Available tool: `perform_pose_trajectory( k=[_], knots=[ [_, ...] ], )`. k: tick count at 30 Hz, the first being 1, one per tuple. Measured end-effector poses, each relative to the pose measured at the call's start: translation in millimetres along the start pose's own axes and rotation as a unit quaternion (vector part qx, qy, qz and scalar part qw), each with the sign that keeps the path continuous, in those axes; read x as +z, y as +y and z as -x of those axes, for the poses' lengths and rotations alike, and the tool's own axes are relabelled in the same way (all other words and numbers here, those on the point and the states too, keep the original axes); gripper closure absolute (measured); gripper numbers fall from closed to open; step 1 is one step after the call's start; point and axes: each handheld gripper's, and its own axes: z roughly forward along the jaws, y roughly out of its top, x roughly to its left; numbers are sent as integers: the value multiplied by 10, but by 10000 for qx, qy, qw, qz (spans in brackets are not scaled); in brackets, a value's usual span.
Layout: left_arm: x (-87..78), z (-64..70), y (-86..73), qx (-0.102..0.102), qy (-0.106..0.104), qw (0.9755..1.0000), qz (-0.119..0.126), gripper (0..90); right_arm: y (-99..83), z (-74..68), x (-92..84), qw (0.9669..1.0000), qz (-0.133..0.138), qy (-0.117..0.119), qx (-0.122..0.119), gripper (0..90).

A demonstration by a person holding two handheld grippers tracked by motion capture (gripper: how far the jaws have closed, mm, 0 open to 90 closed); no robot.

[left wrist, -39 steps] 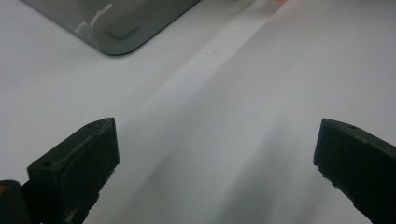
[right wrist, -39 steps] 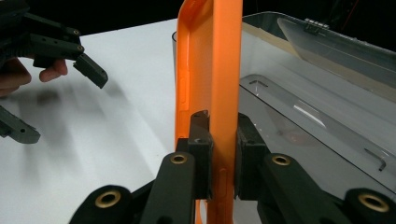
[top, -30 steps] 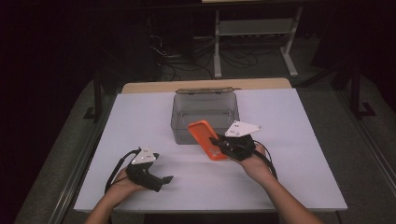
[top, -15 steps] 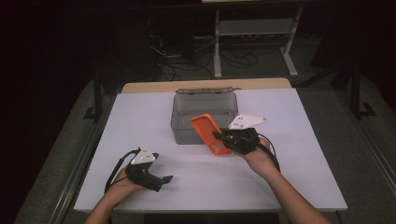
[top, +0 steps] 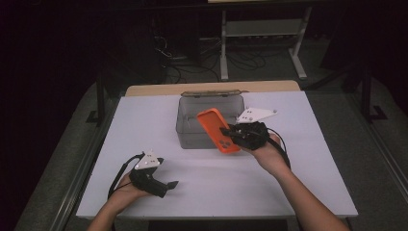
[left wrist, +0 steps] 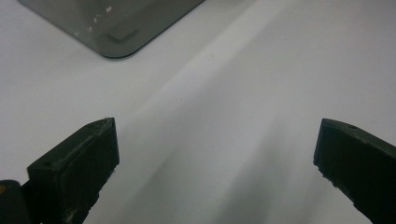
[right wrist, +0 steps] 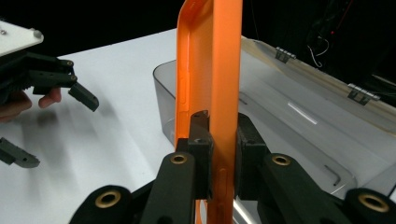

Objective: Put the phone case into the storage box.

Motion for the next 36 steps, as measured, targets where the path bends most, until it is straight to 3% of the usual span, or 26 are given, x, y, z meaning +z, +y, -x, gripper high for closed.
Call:
perform_pose_trajectory(
  k=[21, 36],
  knots=[
    [-6, -4, -2, 0, 0, 10000, 6, 0, 305, 308, -23, 9997, 37, -189, 165, 790],
    [-8, 0, 2, 32, 12, 10000, 35, 0, 463, 470, 58, 9989, 9, -396, 253, 789]
  ],
)
